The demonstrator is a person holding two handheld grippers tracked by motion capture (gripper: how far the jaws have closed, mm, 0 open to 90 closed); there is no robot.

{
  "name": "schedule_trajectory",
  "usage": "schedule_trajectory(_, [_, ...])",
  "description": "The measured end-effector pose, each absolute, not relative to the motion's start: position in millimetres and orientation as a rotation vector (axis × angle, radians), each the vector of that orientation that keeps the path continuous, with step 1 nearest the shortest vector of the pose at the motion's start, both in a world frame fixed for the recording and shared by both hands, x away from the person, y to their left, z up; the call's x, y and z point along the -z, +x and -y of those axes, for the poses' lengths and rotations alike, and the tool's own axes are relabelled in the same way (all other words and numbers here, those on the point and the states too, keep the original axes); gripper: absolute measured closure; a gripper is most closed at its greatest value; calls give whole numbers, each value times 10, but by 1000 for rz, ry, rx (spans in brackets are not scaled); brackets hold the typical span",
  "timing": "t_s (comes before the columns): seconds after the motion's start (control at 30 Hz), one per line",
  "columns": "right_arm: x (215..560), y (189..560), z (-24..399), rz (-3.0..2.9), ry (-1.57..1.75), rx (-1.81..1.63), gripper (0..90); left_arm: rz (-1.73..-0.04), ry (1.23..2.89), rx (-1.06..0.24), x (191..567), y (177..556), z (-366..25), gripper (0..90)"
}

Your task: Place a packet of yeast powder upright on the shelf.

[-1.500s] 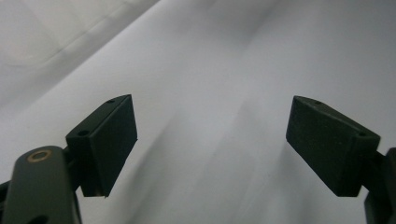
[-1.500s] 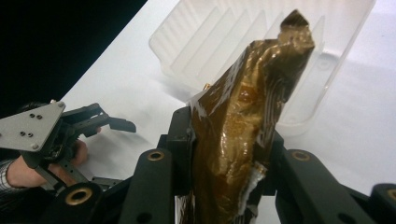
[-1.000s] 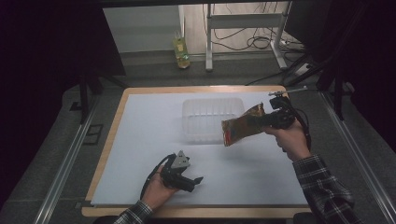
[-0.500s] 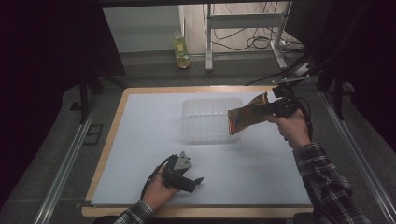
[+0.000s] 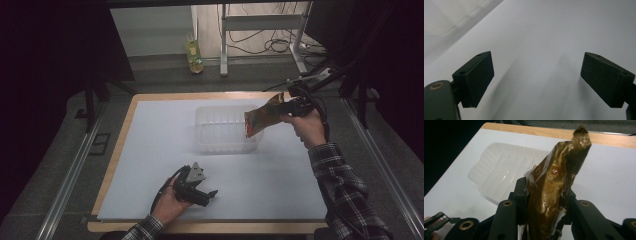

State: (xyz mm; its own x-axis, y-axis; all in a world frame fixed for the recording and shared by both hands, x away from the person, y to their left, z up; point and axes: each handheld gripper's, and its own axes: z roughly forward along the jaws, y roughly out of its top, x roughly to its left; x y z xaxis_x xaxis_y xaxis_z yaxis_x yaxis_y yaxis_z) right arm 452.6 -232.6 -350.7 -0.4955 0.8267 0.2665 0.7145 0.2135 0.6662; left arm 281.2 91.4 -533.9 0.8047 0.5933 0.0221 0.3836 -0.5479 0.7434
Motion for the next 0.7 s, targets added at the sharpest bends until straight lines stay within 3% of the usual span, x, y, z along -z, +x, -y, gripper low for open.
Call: schedule_trajectory(0.7, [3620, 4807, 1998, -2353, 1488, -994, 674, -719, 2197, -351, 5318, 2819, -938, 93])
